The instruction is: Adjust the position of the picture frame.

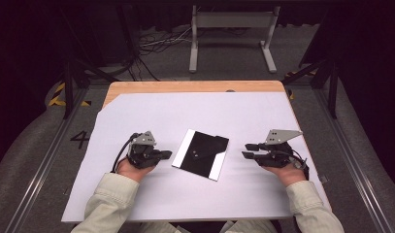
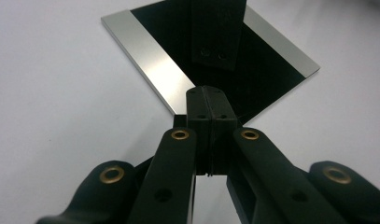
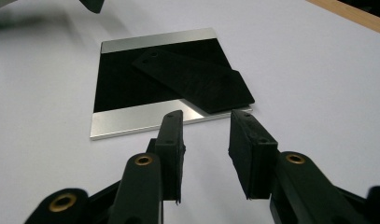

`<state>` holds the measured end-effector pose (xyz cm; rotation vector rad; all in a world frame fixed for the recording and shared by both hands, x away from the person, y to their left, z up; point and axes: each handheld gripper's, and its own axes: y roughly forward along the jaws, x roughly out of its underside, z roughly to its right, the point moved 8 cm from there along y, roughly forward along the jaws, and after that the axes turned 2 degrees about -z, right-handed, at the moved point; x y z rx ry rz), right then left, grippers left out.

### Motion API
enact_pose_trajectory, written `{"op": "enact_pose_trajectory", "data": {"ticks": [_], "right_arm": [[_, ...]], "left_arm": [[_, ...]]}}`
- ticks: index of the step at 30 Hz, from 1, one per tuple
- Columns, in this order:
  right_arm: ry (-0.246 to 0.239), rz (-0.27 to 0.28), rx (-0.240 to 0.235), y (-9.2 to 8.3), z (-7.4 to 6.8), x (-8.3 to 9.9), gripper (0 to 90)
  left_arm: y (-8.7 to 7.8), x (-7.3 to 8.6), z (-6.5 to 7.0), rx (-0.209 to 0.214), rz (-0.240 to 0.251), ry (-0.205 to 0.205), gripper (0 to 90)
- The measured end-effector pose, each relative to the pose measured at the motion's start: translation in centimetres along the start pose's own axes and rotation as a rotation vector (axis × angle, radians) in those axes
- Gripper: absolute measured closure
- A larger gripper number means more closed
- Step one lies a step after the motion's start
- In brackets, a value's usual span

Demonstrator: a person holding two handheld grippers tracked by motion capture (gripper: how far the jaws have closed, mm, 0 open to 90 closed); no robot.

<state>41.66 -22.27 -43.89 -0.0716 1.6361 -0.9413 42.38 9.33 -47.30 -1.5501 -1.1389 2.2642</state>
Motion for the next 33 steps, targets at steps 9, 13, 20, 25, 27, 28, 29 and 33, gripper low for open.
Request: {"op": "enact_pose_trajectory", "data": {"ticks": [9, 13, 20, 25, 27, 28, 29, 33], "right_arm": [[0.003, -0.017, -0.023, -0.3, -0.6, 0.2, 66.9], [0.011, -0.025, -0.027, -0.3, -0.7, 0.4, 66.9], [0.018, -0.027, -0.030, -0.5, -0.6, 0.7, 66.5], [0.021, -0.027, -0.031, -0.6, -0.6, 0.8, 66.5], [0.020, -0.027, -0.032, -0.5, -0.6, 0.8, 66.4], [0.021, -0.029, -0.033, -0.5, -0.6, 0.8, 66.4], [0.021, -0.029, -0.033, -0.5, -0.6, 0.8, 66.4], [0.016, -0.032, -0.036, -0.3, -0.7, 0.8, 66.3]], "left_arm": [[1.2, 0.4, -0.2, 0.025, -0.071, -0.019, 90.0], [1.7, 0.2, 1.0, 0.114, -0.111, 0.037, 90.0], [2.3, 0.7, 2.1, 0.178, -0.224, 0.081, 90.0], [2.7, 1.2, 2.0, 0.162, -0.280, 0.075, 90.0], [2.9, 1.4, 1.7, 0.131, -0.296, 0.076, 90.0], [3.0, 1.5, 1.6, 0.130, -0.296, 0.072, 90.0], [3.0, 1.5, 1.6, 0.130, -0.296, 0.072, 90.0], [3.1, 1.4, 1.3, 0.108, -0.274, 0.067, 90.0]]}}
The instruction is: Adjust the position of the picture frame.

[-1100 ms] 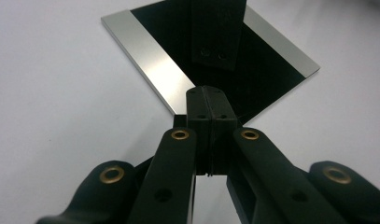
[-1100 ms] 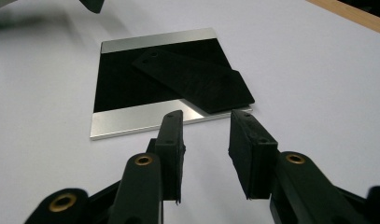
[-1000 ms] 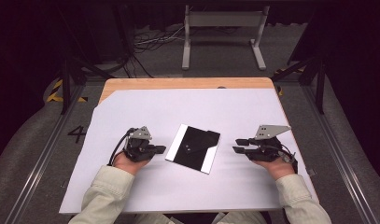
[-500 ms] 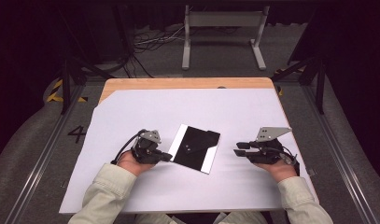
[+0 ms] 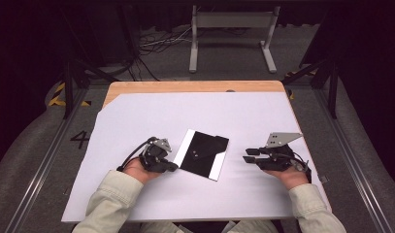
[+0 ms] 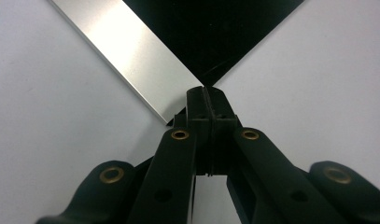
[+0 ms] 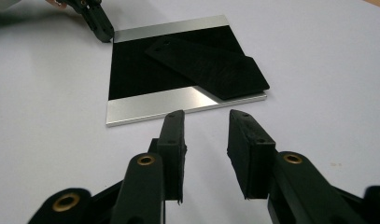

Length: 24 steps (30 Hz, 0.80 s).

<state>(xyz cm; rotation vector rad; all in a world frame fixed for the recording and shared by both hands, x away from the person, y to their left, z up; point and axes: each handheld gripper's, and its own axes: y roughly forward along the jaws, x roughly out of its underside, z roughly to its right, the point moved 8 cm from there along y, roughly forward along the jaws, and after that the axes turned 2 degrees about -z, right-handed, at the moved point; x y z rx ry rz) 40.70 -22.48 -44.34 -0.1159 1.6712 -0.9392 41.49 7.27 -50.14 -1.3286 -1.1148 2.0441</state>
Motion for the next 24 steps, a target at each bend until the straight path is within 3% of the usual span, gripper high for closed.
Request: {"op": "enact_pose_trajectory", "data": {"ticks": [6, 11, 14, 20, 24], "right_arm": [[0.000, 0.000, 0.002, 0.0, 0.0, -0.1, 66.3], [-0.001, 0.000, 0.008, -0.1, -0.1, 0.0, 66.8], [0.000, -0.002, 0.017, -0.3, -0.1, 0.2, 68.1], [0.026, -0.011, 0.042, -1.0, 0.2, 1.1, 71.4], [0.038, -0.007, 0.062, -1.3, 0.2, 1.3, 75.7]], "left_arm": [[0.1, -0.2, 0.0, -0.036, 0.007, 0.022, 90.0], [0.3, -0.8, -0.6, -0.083, 0.028, 0.022, 90.0], [0.5, -1.3, -1.2, -0.118, 0.033, 0.045, 90.0], [0.8, -1.9, -2.2, -0.136, 0.073, 0.046, 90.0], [1.2, -2.7, -2.9, -0.207, 0.100, 0.046, 90.0]]}}
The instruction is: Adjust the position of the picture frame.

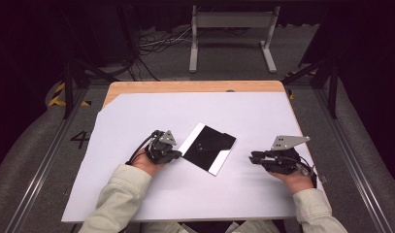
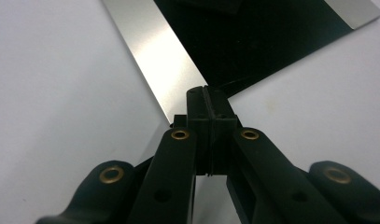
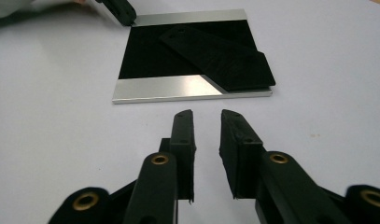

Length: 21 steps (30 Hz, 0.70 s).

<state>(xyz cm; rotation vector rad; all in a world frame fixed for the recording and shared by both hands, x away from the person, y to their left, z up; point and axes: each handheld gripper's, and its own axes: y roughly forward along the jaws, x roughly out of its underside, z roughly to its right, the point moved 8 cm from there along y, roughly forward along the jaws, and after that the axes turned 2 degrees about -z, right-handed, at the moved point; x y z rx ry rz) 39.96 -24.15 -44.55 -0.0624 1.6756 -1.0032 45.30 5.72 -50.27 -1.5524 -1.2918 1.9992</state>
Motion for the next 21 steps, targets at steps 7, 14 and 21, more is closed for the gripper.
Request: {"op": "enact_pose_trajectory", "data": {"ticks": [7, 14, 21], "right_arm": [[0.004, 0.005, 0.018, -0.2, 0.3, 0.0, 89.3], [-0.025, -0.013, -0.007, 0.7, 0.5, -0.6, 89.5], [-0.041, -0.027, -0.014, 1.9, 1.6, -1.7, 89.5]], "left_arm": [[-0.7, -0.1, 0.0, 0.025, 0.056, -0.008, 90.0], [-1.9, 0.5, 0.4, 0.067, 0.091, 0.021, 90.0], [-2.6, 0.8, 0.2, 0.071, 0.107, 0.011, 90.0]]}}
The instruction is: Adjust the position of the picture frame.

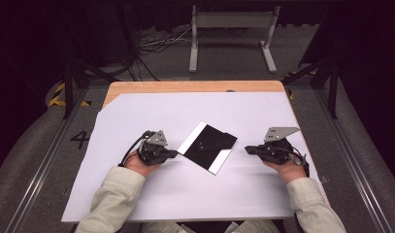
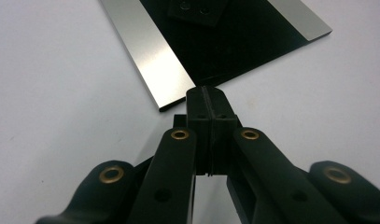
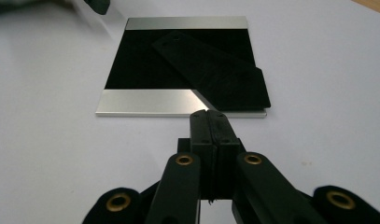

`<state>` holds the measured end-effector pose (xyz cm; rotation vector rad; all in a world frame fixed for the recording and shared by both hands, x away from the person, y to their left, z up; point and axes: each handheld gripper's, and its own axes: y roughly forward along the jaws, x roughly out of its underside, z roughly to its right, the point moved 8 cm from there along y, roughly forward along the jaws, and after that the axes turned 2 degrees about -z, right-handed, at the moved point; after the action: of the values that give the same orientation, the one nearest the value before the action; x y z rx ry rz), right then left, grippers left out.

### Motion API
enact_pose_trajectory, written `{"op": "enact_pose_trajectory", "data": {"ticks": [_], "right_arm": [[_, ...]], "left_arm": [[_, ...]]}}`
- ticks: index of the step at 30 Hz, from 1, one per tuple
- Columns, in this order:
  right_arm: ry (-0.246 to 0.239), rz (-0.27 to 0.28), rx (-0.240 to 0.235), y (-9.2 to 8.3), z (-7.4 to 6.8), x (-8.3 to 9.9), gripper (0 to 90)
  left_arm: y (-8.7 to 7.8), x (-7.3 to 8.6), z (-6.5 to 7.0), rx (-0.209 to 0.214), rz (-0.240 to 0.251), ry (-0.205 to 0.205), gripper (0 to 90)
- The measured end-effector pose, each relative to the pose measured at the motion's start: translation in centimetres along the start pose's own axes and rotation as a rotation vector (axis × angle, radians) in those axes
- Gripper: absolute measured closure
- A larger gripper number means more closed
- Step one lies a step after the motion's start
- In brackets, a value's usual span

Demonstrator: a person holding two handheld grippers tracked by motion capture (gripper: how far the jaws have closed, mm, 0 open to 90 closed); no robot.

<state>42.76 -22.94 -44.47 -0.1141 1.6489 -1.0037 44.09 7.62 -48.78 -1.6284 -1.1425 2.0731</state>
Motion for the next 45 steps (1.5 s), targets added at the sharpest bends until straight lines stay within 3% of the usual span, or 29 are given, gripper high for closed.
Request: {"op": "enact_pose_trajectory", "data": {"ticks": [7, 16, 27, 39, 45], "right_arm": [[-0.001, -0.049, 0.004, 1.9, 1.9, -0.9, 89.7], [0.038, -0.067, 0.019, 3.4, 3.9, -1.1, 89.7], [0.091, -0.076, 0.043, 5.2, 5.9, -0.6, 89.7], [0.091, -0.123, 0.035, 6.9, 6.4, 0.0, 89.7], [0.088, -0.118, 0.039, 7.3, 6.7, -0.1, 89.7]], "left_arm": [[-0.5, -0.1, 0.1, 0.035, 0.033, -0.007, 89.8], [-1.0, 0.1, -0.4, 0.031, 0.066, -0.036, 89.8], [-0.9, 0.2, -0.6, 0.028, 0.068, -0.045, 87.9], [-0.9, 0.3, -0.6, 0.027, 0.068, -0.056, 85.9], [-1.0, 0.3, -0.6, 0.030, 0.068, -0.065, 83.7]]}}
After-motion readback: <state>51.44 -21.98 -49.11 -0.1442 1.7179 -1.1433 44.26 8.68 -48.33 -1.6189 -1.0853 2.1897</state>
